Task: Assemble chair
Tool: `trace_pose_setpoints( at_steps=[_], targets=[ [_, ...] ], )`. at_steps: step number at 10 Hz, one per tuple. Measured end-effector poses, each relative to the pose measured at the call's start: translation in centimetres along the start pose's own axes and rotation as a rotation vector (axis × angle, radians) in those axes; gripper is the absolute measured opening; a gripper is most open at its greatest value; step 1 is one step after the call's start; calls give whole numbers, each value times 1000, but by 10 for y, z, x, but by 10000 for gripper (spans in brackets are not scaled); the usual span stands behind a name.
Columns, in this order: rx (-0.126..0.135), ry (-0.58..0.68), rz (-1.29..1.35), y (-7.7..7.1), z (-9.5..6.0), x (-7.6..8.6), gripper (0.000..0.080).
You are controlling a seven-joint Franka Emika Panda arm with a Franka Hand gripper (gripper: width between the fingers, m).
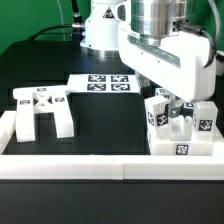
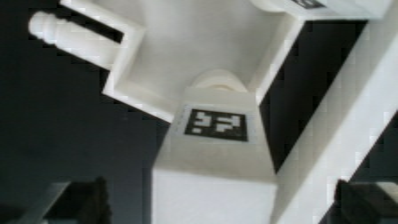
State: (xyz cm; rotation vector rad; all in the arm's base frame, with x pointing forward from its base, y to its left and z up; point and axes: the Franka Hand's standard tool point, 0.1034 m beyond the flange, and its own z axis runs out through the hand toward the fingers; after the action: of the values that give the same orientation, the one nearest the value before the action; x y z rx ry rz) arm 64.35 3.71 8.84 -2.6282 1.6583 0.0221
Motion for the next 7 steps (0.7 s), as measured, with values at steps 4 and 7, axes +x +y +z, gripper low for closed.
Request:
trace_pose_setpoints(
  at_steps=[4,7],
  targets=[
    [1,3,-402,-1,-1,2,649],
    [2,5,-632,-1,-2,4,649]
  ],
)
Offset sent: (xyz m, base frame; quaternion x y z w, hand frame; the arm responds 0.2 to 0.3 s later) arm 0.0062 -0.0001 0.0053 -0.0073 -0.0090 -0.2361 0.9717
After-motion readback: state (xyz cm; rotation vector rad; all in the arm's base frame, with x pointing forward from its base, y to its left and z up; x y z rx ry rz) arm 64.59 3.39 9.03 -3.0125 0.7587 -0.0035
